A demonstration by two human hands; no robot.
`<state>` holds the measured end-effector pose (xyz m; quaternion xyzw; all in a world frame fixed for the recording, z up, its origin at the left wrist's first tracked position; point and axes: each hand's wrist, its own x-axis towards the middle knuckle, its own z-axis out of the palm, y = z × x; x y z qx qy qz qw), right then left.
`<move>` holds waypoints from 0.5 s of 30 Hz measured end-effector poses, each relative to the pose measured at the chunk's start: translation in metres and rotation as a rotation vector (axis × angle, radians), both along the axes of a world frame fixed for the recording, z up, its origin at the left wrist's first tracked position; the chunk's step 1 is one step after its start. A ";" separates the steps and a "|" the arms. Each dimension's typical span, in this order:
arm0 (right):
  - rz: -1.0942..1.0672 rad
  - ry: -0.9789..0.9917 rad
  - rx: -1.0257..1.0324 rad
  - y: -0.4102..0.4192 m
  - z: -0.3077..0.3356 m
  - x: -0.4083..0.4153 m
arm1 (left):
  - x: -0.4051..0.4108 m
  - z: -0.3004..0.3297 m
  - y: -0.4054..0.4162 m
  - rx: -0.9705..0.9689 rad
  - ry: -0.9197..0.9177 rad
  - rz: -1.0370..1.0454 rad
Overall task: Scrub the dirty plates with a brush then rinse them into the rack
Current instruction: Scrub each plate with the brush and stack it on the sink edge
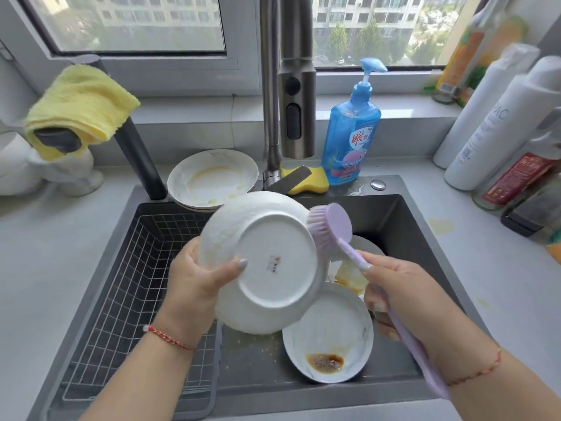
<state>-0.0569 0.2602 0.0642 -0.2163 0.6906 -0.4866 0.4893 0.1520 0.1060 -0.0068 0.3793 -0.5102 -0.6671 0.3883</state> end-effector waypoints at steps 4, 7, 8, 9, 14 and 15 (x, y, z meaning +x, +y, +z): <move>-0.005 -0.032 0.020 0.010 -0.003 -0.004 | 0.009 -0.003 -0.007 0.119 0.214 -0.014; 0.042 0.058 -0.035 0.005 0.002 0.000 | 0.008 -0.004 -0.005 0.151 0.284 -0.022; 0.065 0.092 -0.046 0.003 0.003 0.004 | 0.007 -0.005 -0.004 0.154 0.293 -0.026; 0.088 0.127 -0.047 0.002 0.002 0.008 | 0.006 -0.006 -0.003 0.154 0.297 -0.026; 0.215 0.206 0.010 0.018 0.000 0.030 | 0.006 -0.009 -0.010 0.148 0.313 0.071; 0.227 0.184 0.023 0.022 0.002 0.034 | 0.007 -0.008 -0.012 0.150 0.310 0.102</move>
